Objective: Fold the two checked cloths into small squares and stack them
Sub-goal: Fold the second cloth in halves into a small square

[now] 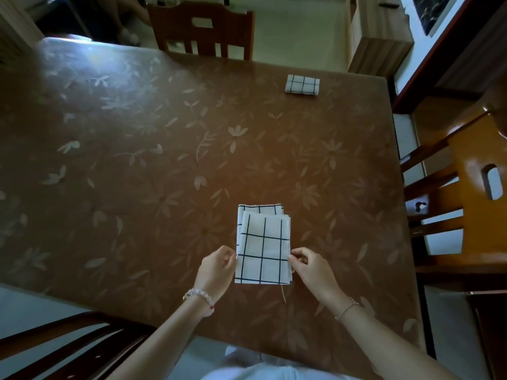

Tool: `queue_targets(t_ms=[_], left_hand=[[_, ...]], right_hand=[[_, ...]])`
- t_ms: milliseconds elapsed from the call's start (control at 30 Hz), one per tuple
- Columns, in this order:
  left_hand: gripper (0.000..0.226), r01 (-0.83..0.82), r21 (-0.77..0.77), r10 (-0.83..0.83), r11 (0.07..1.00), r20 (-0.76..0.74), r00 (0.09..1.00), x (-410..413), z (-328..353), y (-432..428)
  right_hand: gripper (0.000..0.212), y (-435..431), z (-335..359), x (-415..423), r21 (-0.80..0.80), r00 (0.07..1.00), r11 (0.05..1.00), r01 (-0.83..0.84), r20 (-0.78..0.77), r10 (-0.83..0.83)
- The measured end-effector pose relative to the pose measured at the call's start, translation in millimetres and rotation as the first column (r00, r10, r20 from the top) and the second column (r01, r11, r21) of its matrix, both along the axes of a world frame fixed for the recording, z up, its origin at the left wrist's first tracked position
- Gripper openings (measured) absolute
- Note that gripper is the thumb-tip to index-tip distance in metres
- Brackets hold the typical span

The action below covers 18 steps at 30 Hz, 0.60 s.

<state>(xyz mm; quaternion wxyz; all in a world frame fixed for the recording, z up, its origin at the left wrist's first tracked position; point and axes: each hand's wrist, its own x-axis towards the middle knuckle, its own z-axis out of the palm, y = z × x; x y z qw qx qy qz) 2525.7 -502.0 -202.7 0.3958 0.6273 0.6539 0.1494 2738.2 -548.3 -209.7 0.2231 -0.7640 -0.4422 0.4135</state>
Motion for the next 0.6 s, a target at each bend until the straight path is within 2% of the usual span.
queue_targets(t_ms=[67,133,233,333,400,500,600], left_hand=[[0.023,0.022,-0.013,-0.023,1.000,-0.085,0.996,1.0,2.6,14.7],[0.020,0.033,0.064,-0.024,0.997,-0.133,0.991,2.4,6.6,31.0],[0.018,0.061,0.186,-0.051,0.981,-0.056,0.997,9.5,11.0,62.3],[0.028,0.045,0.109,-0.050,0.993,0.047,0.998,20.9,11.6,93.7],[0.031,0.046,0.049,-0.049,0.998,0.056,0.997,26.2,7.4,106.1],[0.030,0.115,0.051,-0.117,0.992,0.023,0.993,30.1,-0.2,112.5],[0.026,0.112,0.070,-0.116,0.991,0.045,0.992,30.6,-3.2,114.9]], right_hand=[[0.025,4.5,0.6,0.6,0.002,0.999,1.000,0.030,-0.015,-0.030],[0.022,10.5,1.7,0.9,-0.011,0.995,0.996,0.084,-0.061,-0.085],[0.023,20.3,-0.2,1.5,-0.030,0.981,0.989,0.143,-0.125,-0.146],[0.017,28.2,-1.4,1.6,-0.035,0.979,0.987,0.159,-0.124,-0.162],[0.014,32.1,-2.3,1.3,-0.024,0.977,0.983,0.184,-0.106,-0.185],[0.006,36.5,-6.9,0.2,-0.014,0.969,0.975,0.223,-0.108,-0.223],[0.006,39.8,-9.9,-2.2,-0.001,0.971,0.976,0.220,-0.096,-0.219]])
